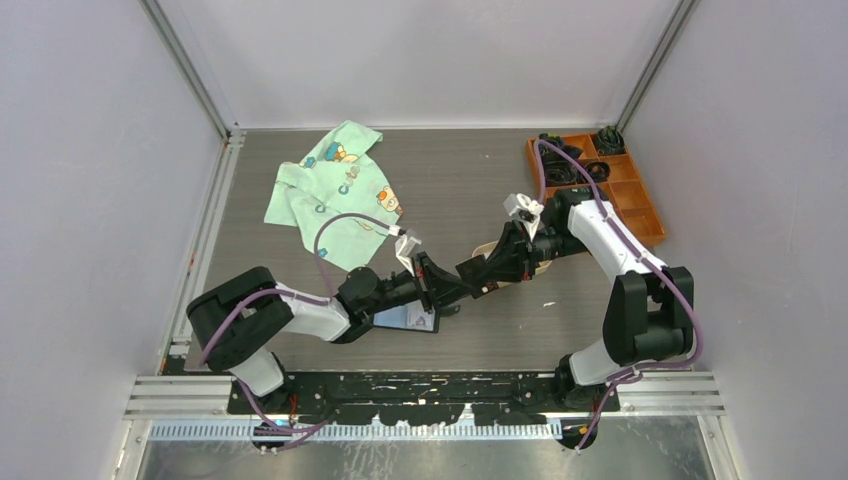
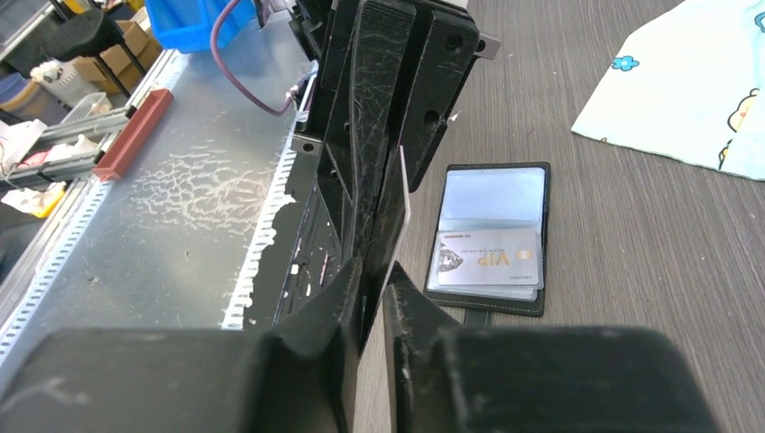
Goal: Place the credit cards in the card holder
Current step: Pick up the credit card from the storage box, then insert the credit card into the card holder.
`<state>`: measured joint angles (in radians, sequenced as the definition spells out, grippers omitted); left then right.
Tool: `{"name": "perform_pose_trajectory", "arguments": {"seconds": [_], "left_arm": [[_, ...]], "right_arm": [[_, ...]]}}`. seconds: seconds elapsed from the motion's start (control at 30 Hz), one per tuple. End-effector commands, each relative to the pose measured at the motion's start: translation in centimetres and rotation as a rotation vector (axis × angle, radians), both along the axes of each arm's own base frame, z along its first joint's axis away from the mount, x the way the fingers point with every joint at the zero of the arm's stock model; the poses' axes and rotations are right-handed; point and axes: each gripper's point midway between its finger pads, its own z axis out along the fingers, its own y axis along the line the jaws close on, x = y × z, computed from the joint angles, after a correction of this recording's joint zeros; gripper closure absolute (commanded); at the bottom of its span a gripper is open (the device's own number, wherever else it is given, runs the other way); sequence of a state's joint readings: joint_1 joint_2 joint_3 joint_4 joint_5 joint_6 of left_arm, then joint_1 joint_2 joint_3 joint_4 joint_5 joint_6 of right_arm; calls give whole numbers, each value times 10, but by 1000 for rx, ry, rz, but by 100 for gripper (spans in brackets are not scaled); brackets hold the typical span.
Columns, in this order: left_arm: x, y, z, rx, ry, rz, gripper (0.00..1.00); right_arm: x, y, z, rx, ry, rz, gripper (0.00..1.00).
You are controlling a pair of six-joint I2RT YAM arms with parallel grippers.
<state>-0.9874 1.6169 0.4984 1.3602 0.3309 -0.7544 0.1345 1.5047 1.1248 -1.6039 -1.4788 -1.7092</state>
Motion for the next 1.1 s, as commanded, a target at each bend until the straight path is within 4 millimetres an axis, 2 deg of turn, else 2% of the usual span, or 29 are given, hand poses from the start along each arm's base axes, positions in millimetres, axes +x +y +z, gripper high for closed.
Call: {"name": "perform_pose_trajectory", "arguments": {"seconds": [0.0,0.1,0.13,0.27,0.37,0.47,0.67,0.83,0.93,1.0,1.03,1.07], "left_arm": [[-2,4,12,-9,-93,12,100],[-4,13,-6,103,-106,12,100],[-8,16,-18,167,-101,-4,100],[-24,33,-44,365,-88,-94,100],[-37,43,-50,443,-103,-159,100],[-45,51,-51,476,-127,-189,100],[-43,59,-53,505,-129,-184,100],[-40,63,-57,505,-84,-176,100],[-37,66,-59,498,-49,-169,100],[-35,67,-61,495,-35,-163,100],[-34,67,-60,490,-33,-157,100],[-33,68,-60,487,-30,-155,100]], "right_arm": [[-9,-1,12,-21,61,14,76],[-10,-7,3,-94,24,55,67],[-11,-9,1,-113,16,64,62],[-15,-14,-6,-158,-6,91,48],[-15,-17,-12,-184,-4,103,44],[-13,-17,-16,-220,45,98,45],[17,-17,-41,-418,89,-43,43],[38,-23,-38,-480,11,-182,41],[66,-37,-42,-559,-43,-381,40],[81,-43,-36,-572,-79,-486,33],[85,-42,-30,-559,-82,-515,26],[86,-41,-26,-543,-78,-521,14]]}}
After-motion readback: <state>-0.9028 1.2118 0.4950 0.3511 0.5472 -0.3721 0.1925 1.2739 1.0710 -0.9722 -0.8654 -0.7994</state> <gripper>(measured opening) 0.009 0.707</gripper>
